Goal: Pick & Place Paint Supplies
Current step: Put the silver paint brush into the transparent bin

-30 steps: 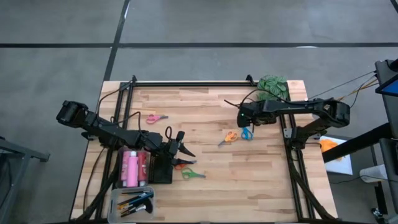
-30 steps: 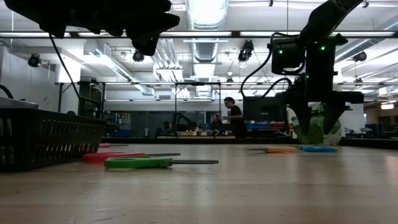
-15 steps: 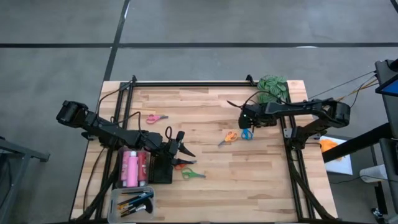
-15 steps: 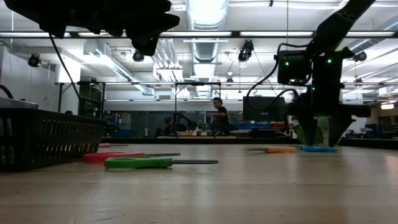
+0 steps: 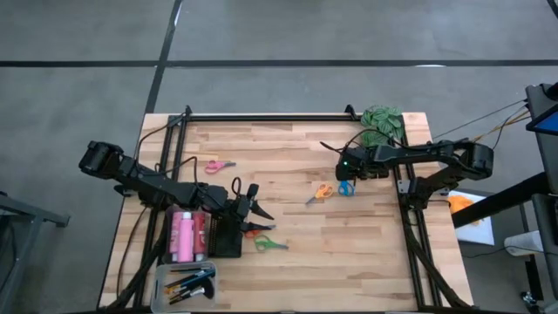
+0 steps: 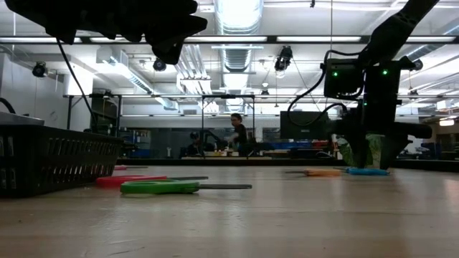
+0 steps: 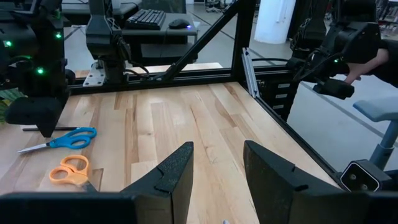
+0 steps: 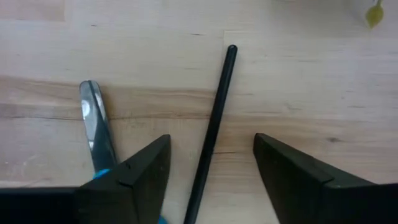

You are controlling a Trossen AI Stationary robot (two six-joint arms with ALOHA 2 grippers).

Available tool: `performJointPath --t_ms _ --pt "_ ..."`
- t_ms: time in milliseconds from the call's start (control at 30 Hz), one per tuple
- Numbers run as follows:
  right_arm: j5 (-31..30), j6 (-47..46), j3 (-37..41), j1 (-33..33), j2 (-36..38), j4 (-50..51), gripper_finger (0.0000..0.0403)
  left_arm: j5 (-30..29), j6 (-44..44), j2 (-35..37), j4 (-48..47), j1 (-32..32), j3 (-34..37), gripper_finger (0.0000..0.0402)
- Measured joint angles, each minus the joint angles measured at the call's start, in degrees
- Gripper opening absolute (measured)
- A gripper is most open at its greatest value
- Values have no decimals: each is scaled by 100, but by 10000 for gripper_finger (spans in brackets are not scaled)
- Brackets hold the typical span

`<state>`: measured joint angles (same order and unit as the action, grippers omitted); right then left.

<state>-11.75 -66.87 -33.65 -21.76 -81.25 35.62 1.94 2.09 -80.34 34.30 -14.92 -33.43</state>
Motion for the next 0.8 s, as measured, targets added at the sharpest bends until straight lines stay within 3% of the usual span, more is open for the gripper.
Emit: performJointPath --t_ms 500,800 --pt "-255 133 -74 0 -17 -37 19 1 -11 0 -33 0 0 142" --pt "-273 153 -74 0 -17 -31 18 -1 -11 -2 -48 0 0 142"
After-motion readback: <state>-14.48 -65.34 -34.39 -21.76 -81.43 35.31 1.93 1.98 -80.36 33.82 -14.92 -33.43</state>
